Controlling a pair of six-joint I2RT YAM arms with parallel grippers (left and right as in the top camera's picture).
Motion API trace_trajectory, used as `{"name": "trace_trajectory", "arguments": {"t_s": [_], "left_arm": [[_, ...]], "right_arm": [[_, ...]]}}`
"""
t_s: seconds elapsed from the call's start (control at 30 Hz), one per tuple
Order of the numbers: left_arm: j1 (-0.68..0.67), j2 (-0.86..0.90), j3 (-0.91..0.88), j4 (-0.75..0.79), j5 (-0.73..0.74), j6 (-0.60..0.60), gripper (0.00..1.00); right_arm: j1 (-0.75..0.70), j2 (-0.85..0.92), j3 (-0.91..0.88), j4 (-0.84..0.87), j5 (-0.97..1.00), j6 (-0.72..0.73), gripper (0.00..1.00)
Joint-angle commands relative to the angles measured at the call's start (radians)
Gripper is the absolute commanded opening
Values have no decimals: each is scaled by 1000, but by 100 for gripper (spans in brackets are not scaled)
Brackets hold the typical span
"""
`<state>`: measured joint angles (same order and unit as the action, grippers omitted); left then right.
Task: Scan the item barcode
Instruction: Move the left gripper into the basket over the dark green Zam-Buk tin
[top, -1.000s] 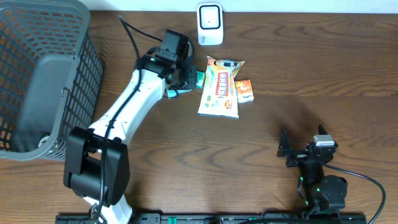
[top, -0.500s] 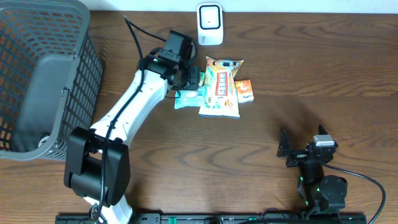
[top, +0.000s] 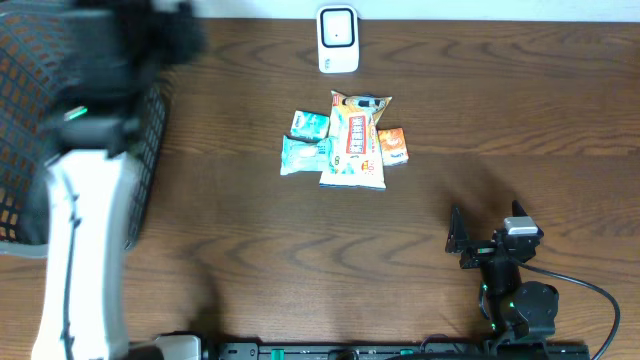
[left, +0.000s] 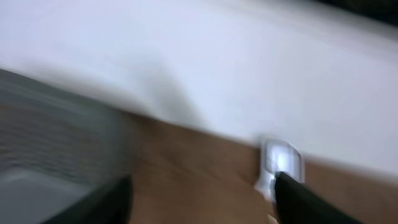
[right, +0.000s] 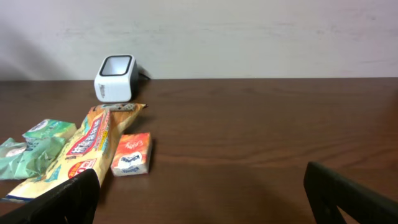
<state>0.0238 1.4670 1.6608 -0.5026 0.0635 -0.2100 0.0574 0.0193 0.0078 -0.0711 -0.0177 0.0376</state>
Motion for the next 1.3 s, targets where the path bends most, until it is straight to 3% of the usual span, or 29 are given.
{"name": "trace_trajectory", "arguments": {"t_s": [0.0, 0.2, 0.43, 0.7, 0.9, 1.27], "left_arm": [[159, -14, 6, -42, -264, -103, 79], [408, 51, 6, -202, -300, -189, 87], [565, 189, -2, -324, -284, -259, 96], [576, 352, -27, -458, -284, -408, 100], [562, 425, -28, -536, -256, -409, 100], [566, 537, -107, -539, -260, -466, 99]], "right_arm": [[-6, -1, -3, -4, 8, -1, 99], [-6, -1, -3, -4, 8, -1, 99], [-6, -1, -3, -4, 8, -1, 99], [-6, -1, -3, -4, 8, -1, 99], [-6, -1, -3, -4, 8, -1, 99], [-6, -1, -3, -4, 8, -1, 99]]}}
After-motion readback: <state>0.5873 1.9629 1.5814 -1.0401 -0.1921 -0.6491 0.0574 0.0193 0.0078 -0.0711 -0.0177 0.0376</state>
